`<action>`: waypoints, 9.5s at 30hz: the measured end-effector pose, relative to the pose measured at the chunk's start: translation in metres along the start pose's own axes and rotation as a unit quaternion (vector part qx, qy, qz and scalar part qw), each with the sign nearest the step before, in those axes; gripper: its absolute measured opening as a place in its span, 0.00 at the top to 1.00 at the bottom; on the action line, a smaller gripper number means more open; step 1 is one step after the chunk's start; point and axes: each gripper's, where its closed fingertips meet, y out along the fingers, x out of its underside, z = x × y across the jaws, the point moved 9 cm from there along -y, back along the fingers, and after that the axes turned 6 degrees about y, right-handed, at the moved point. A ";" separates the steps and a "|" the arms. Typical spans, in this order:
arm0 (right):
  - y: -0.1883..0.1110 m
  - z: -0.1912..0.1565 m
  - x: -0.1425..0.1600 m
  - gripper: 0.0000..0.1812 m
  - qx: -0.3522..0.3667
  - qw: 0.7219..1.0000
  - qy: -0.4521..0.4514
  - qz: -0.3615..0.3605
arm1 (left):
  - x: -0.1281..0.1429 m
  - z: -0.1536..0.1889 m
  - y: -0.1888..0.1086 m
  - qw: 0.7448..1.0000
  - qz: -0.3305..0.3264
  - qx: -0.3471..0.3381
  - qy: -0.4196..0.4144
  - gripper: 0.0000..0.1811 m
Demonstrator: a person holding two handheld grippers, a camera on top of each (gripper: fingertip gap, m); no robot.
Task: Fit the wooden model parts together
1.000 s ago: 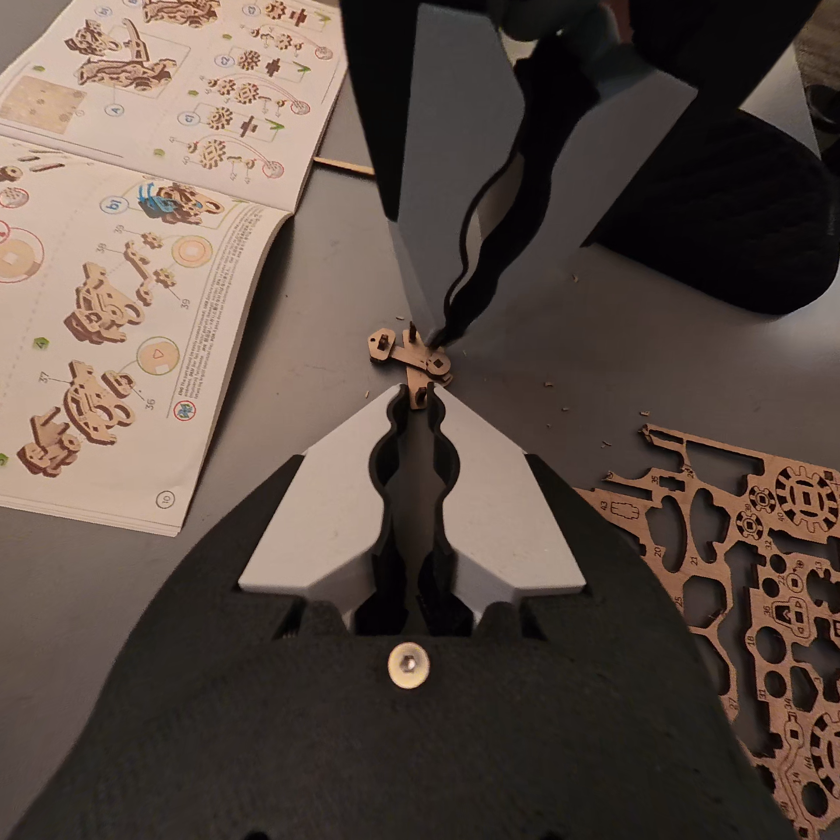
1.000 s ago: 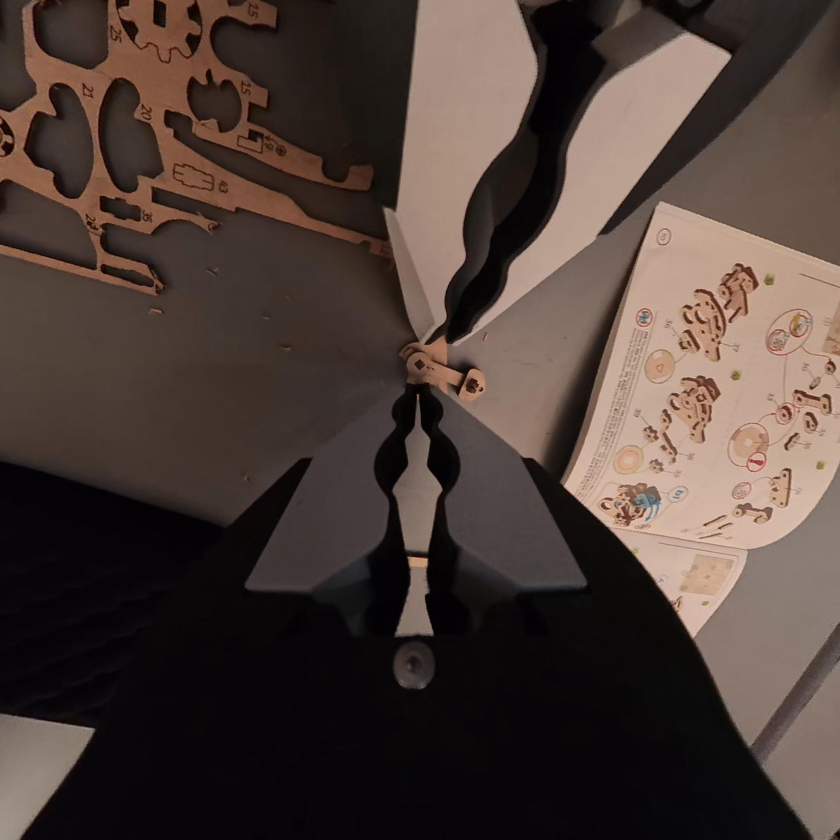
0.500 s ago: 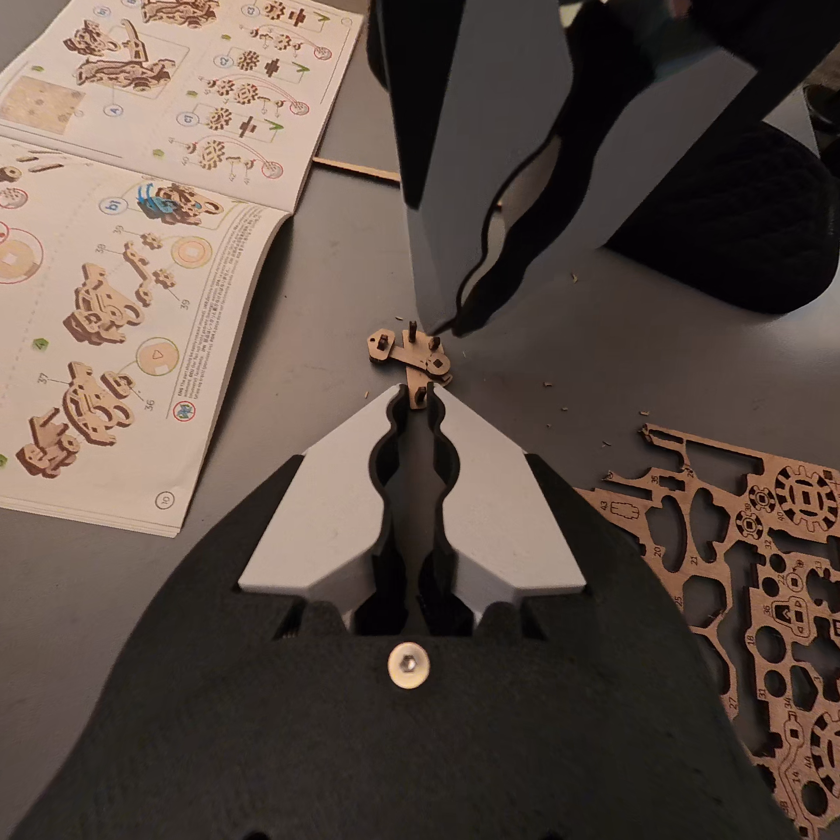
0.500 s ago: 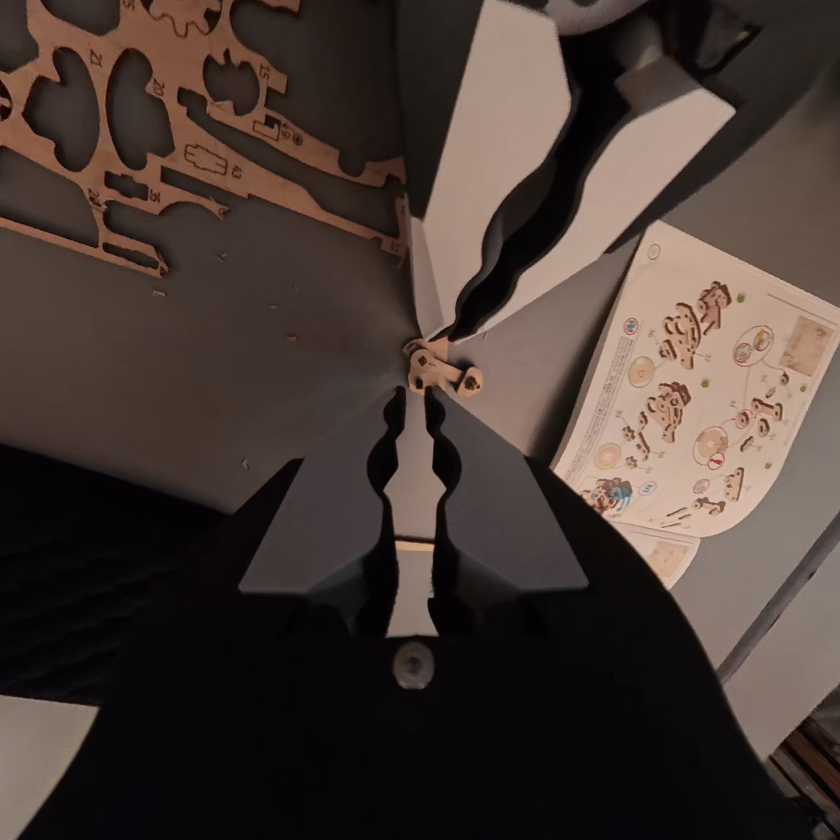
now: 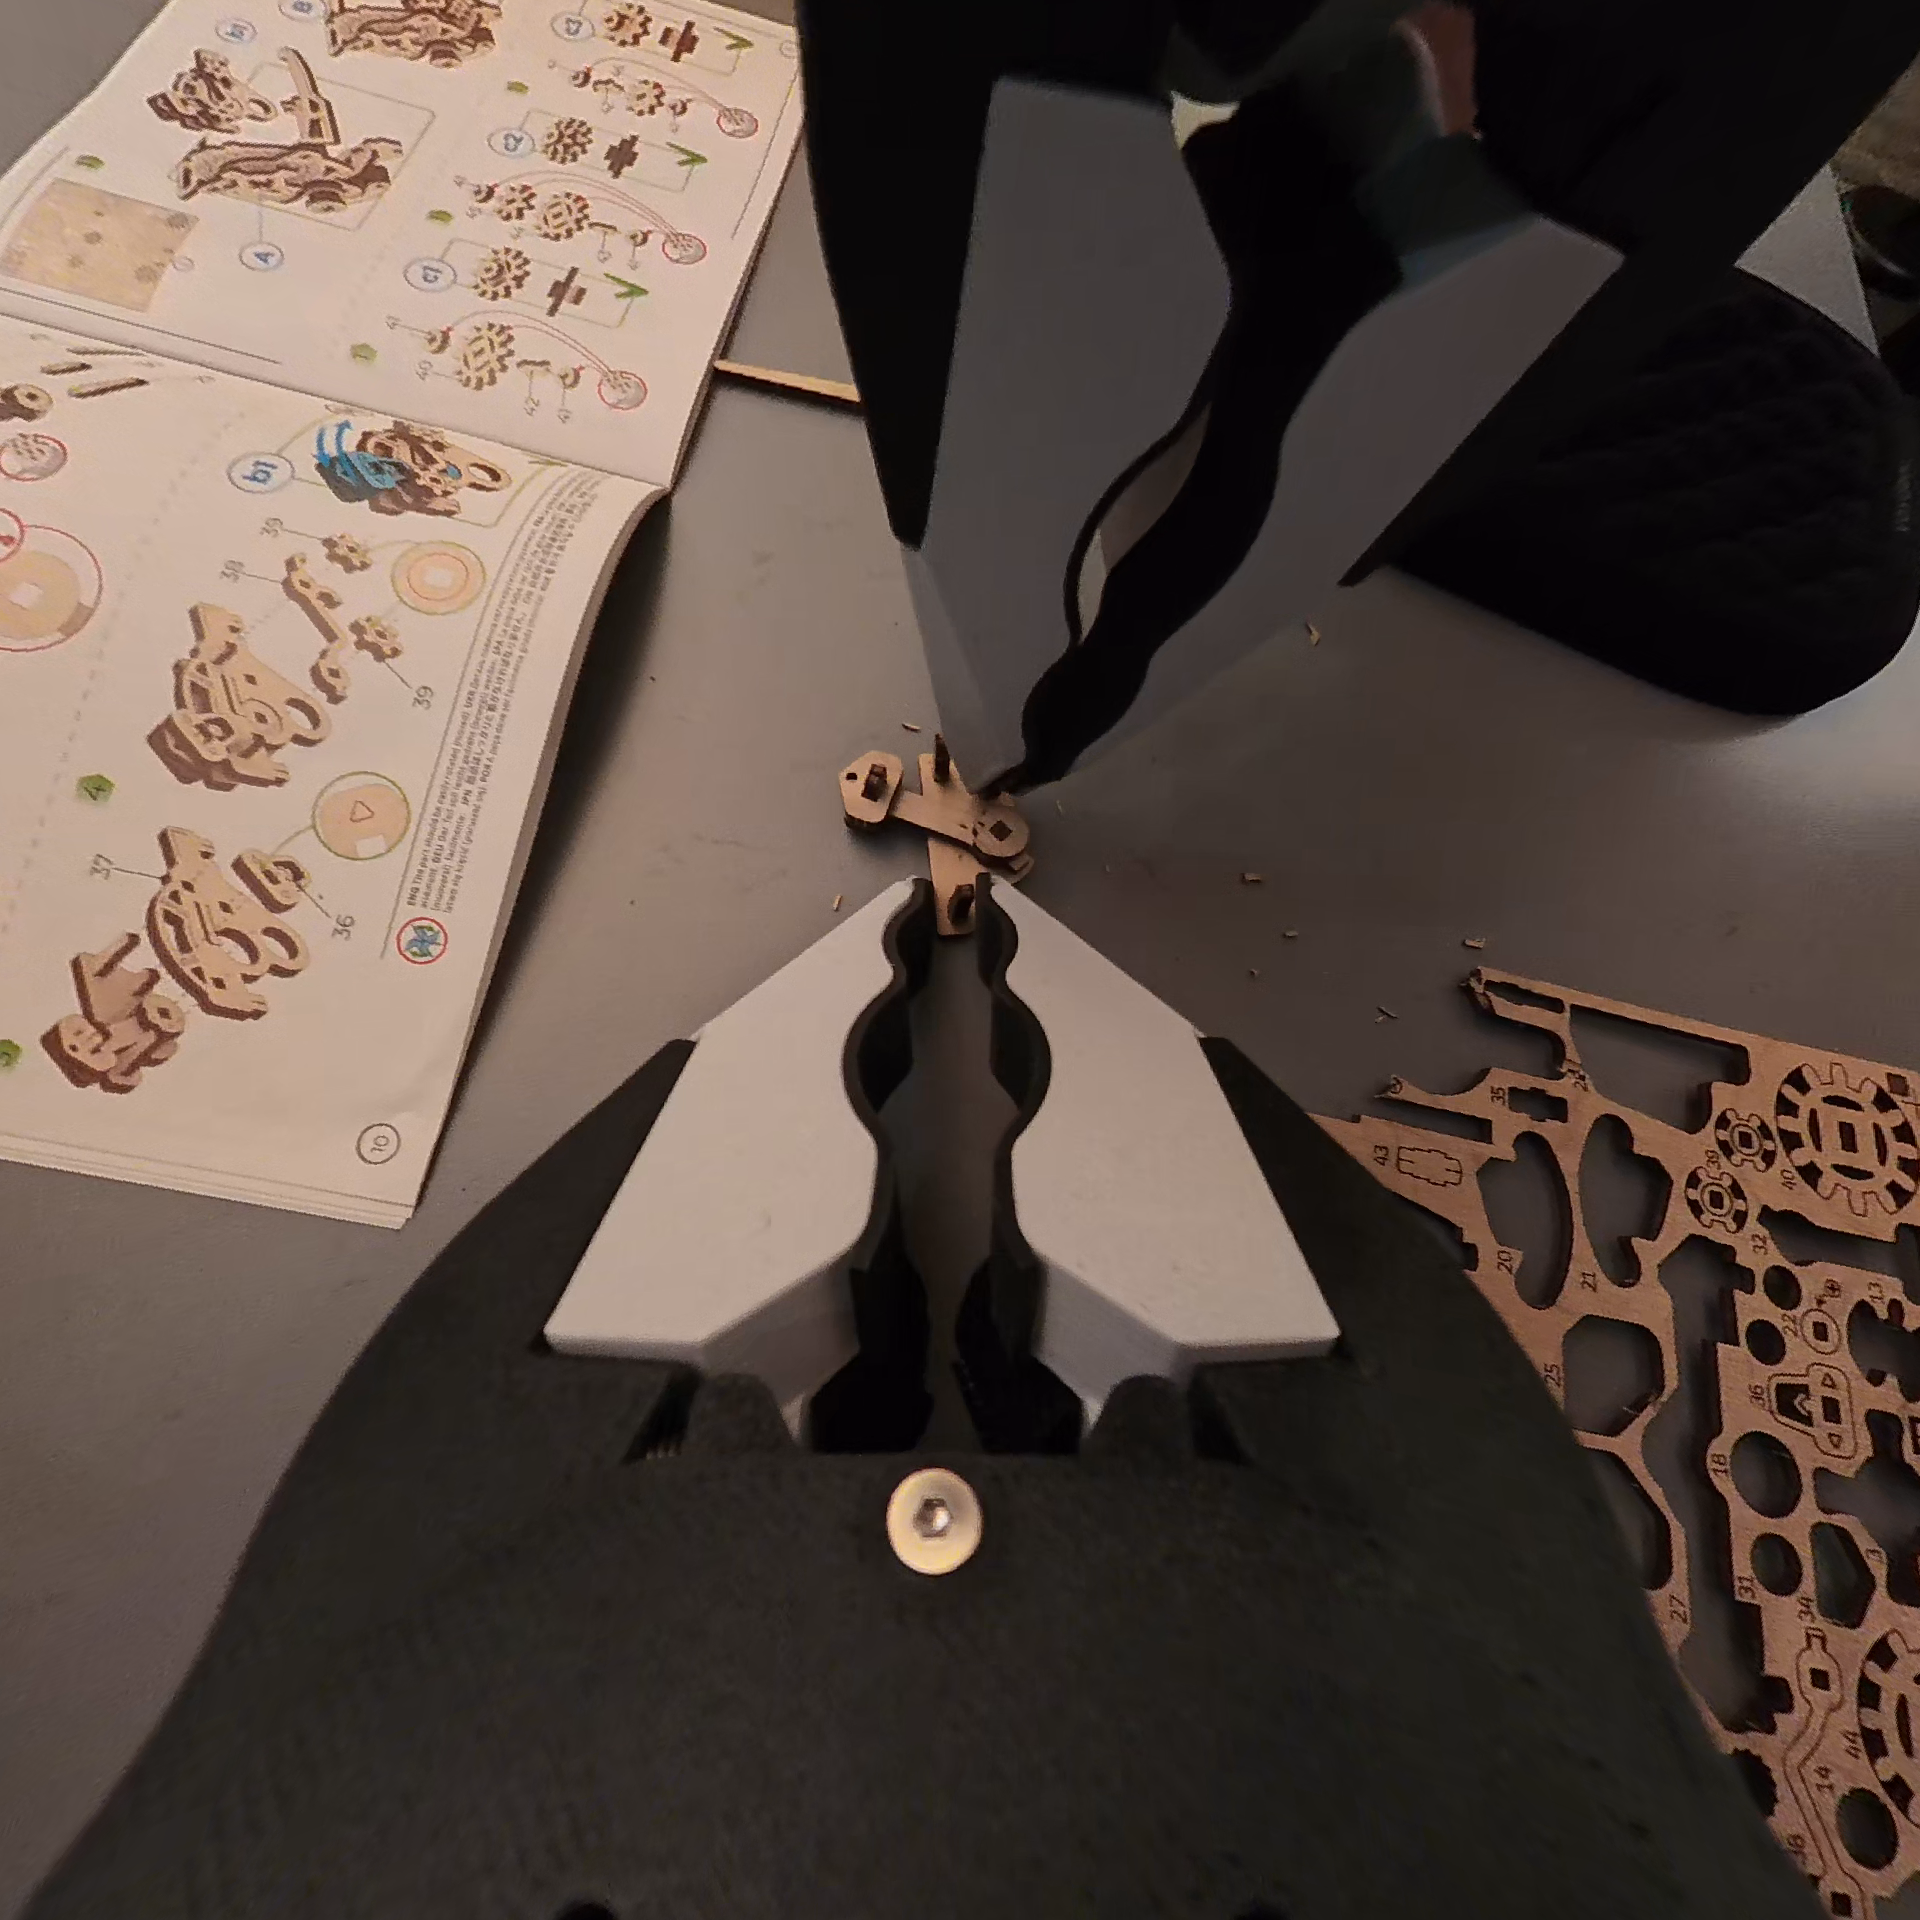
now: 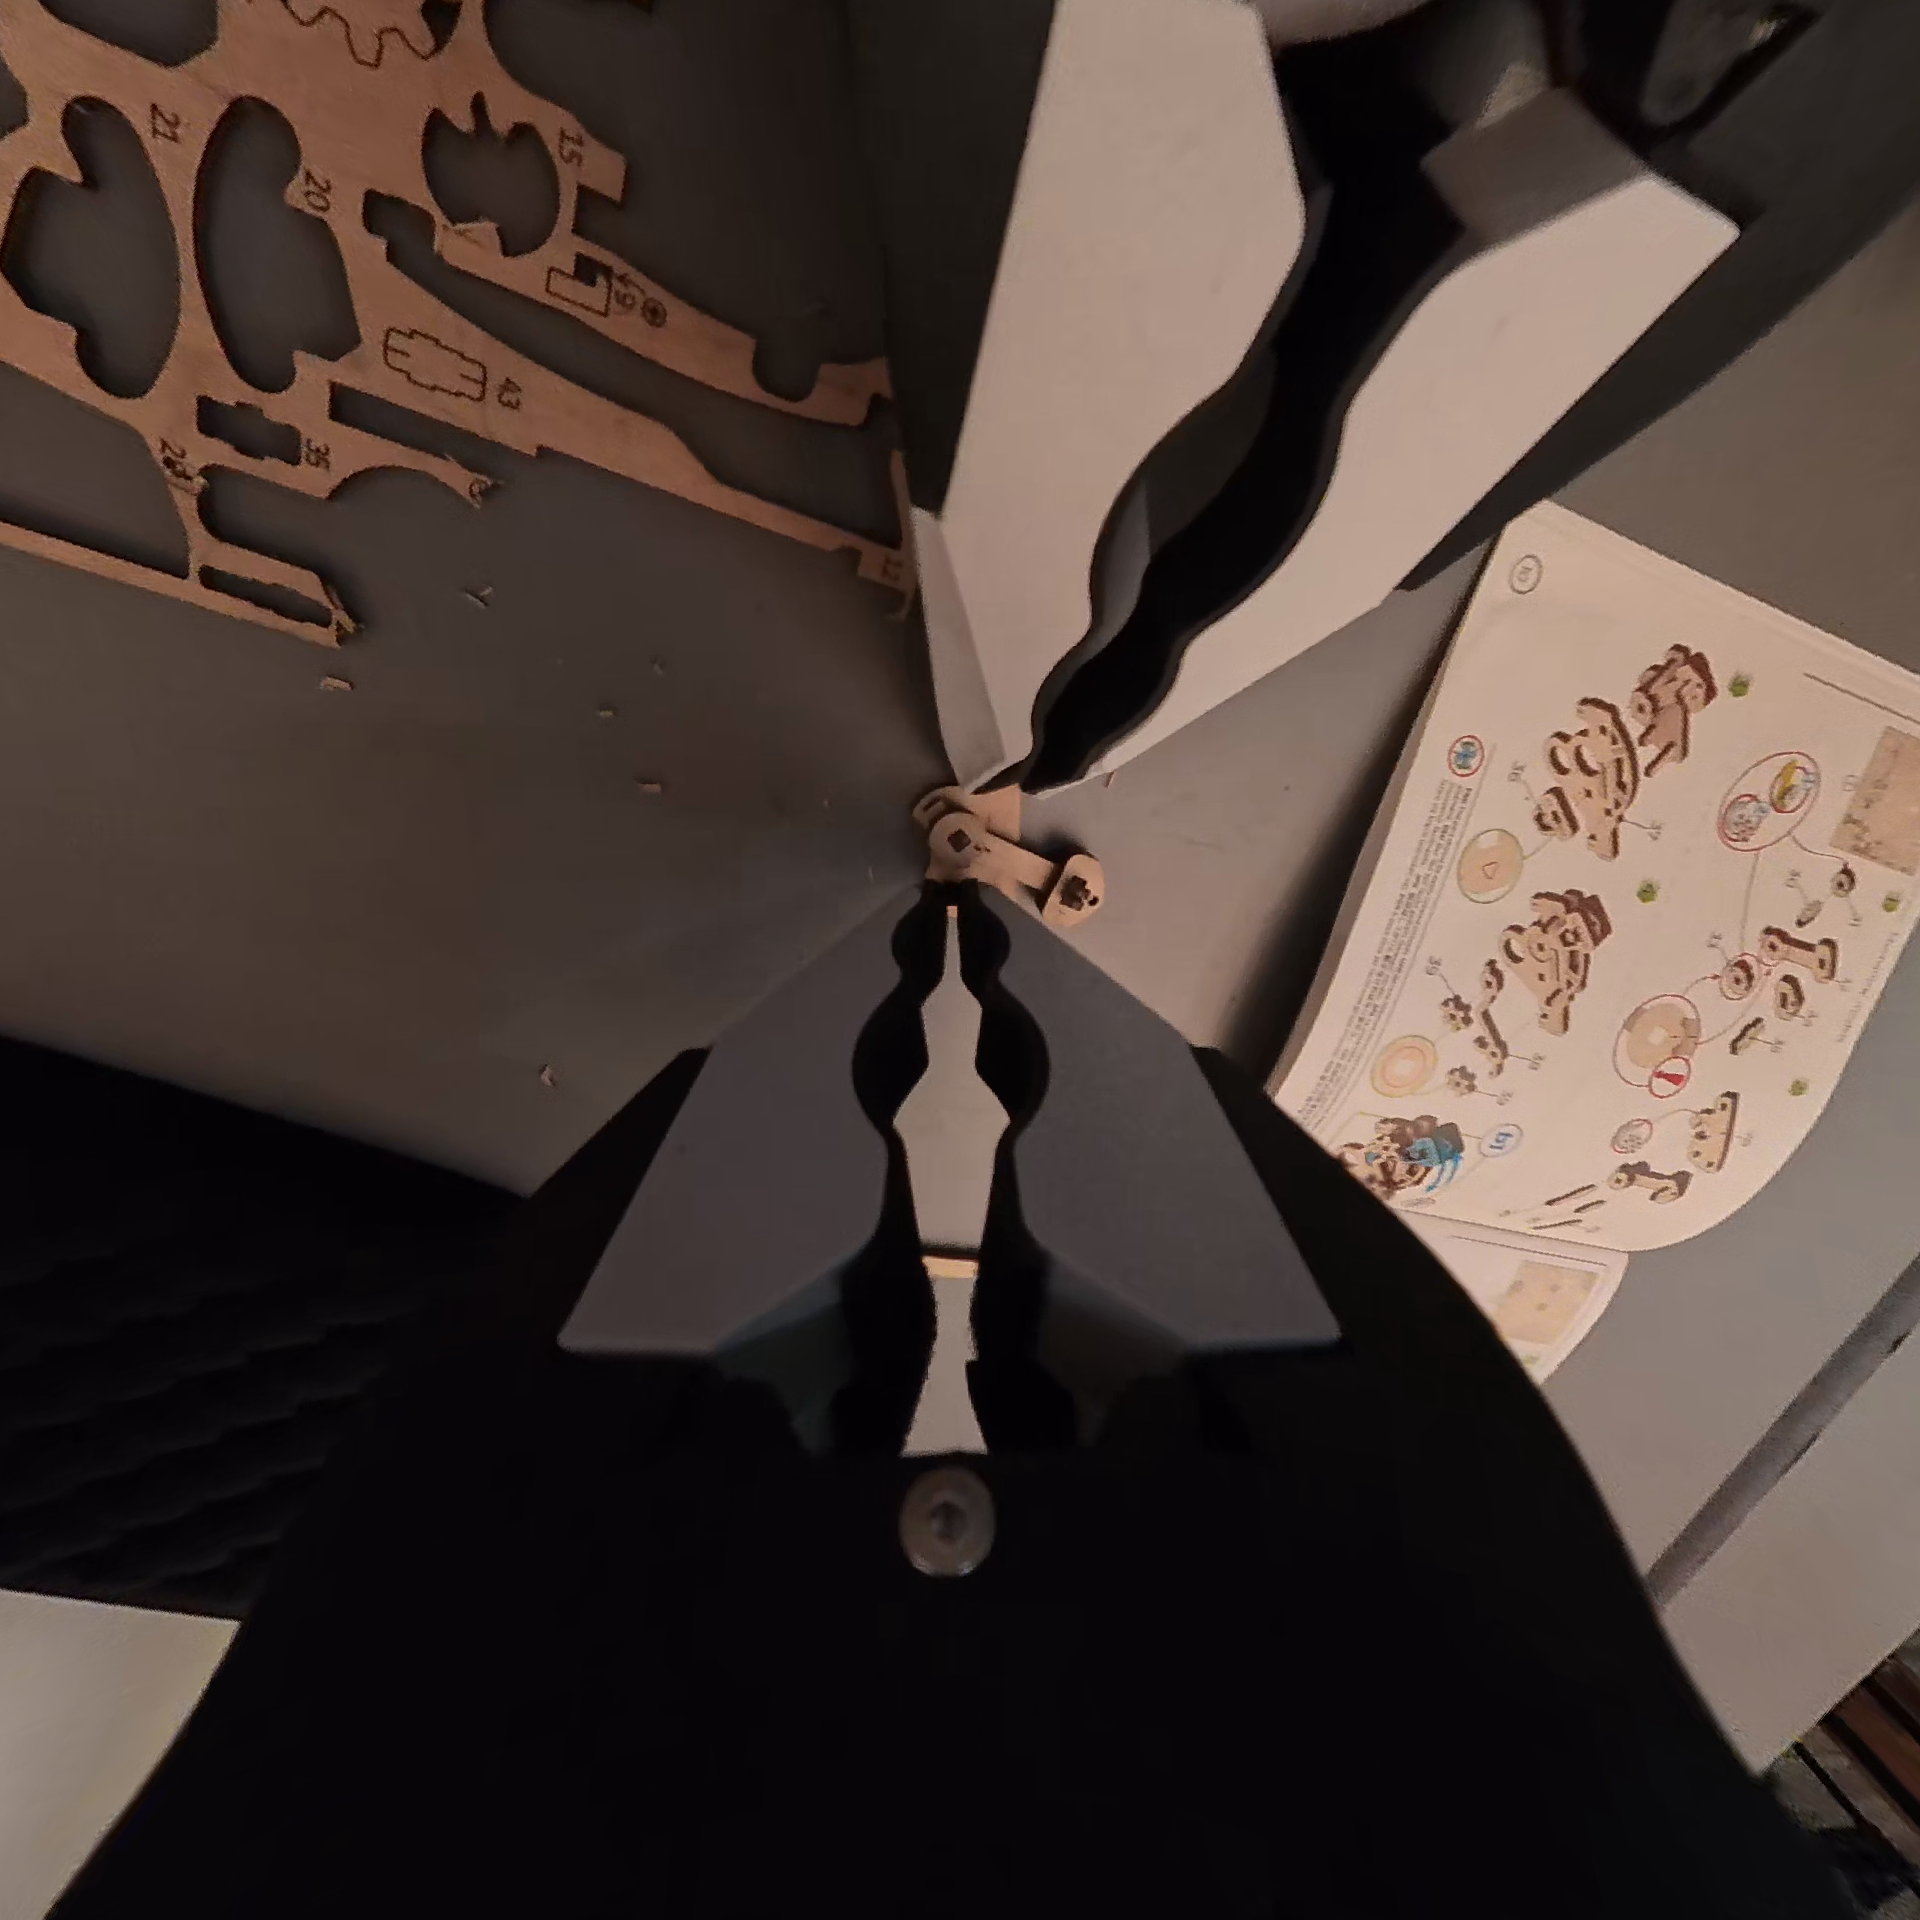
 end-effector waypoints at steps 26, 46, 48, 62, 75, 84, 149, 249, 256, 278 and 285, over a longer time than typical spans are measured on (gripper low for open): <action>-0.011 0.011 0.016 0.95 0.034 0.998 0.020 0.052 | 0.000 -0.002 0.000 1.000 0.002 0.011 -0.011 0.97; -0.001 0.015 0.004 1.00 -0.037 0.999 -0.005 0.005 | 0.000 0.000 0.000 1.000 0.001 0.005 0.003 0.97; -0.001 0.013 0.004 0.99 -0.029 1.000 -0.004 0.003 | 0.000 0.001 0.000 1.000 0.000 0.002 0.007 0.97; -0.001 0.005 0.007 0.99 0.014 1.000 0.014 0.020 | 0.000 0.002 0.000 1.000 -0.001 -0.007 0.018 0.97; -0.002 0.012 0.008 0.99 -0.022 0.999 0.021 0.026 | 0.000 0.001 0.000 1.000 0.000 -0.001 0.012 0.97; -0.002 0.011 0.009 0.99 -0.013 0.999 0.013 0.030 | 0.000 0.001 0.000 1.000 -0.001 -0.002 0.012 0.97; -0.022 -0.005 0.001 0.95 0.048 0.998 -0.034 0.036 | 0.000 0.000 -0.001 1.000 0.006 -0.008 0.007 0.93; 0.006 0.016 -0.016 0.99 -0.047 0.998 0.009 0.035 | -0.004 -0.004 -0.051 0.984 0.167 -0.056 0.010 0.88; 0.006 0.016 -0.016 0.99 -0.048 0.998 0.007 0.034 | -0.004 -0.004 -0.050 0.984 0.168 -0.056 0.011 0.89; -0.020 0.013 -0.011 0.88 -0.027 0.993 0.034 0.114 | -0.002 -0.009 -0.052 0.983 0.178 -0.049 -0.007 0.89; -0.024 0.022 0.016 0.95 -0.028 0.995 0.026 0.089 | -0.002 -0.008 -0.049 0.984 0.170 -0.048 -0.004 0.88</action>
